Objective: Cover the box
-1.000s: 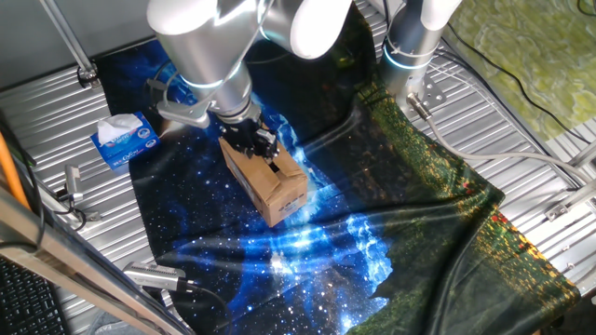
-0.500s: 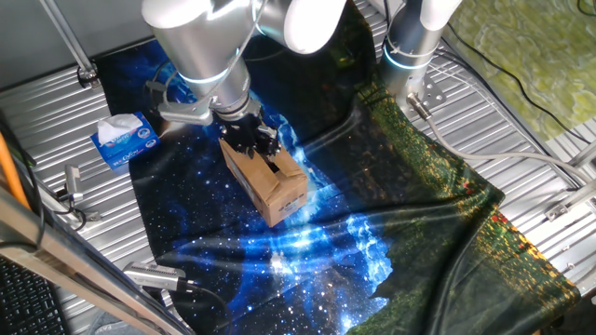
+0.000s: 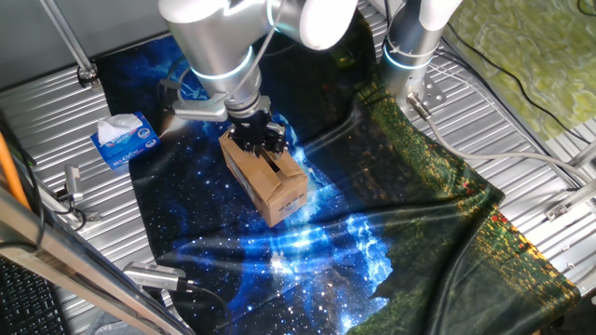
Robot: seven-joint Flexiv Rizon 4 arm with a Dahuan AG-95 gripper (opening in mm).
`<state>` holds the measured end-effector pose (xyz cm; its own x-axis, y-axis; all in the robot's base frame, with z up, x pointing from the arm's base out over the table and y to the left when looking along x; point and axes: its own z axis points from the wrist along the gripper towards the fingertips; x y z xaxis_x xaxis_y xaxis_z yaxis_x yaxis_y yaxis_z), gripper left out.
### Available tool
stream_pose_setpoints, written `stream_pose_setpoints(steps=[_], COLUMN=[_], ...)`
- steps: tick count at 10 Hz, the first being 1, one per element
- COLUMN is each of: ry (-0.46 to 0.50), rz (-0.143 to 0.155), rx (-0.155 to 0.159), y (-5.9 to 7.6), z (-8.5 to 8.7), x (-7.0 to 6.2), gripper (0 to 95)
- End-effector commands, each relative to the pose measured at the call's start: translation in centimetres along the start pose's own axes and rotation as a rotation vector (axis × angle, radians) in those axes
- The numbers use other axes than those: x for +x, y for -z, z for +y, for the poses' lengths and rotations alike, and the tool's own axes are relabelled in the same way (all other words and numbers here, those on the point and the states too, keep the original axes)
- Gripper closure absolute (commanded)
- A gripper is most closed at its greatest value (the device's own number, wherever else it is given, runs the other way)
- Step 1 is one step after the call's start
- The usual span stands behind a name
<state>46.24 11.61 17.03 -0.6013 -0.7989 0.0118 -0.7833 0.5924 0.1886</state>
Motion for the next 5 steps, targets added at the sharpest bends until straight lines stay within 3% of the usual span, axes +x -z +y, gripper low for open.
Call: stream_pose_setpoints(steps=[1,5], ry=[0.007,0.023], rz=[-0.001,-0.003], rx=[0.009,0.03], y=[-0.15,-0.73], z=[-0.19,-0.59], x=[-0.12,-0.06], gripper=[57.0,57.0])
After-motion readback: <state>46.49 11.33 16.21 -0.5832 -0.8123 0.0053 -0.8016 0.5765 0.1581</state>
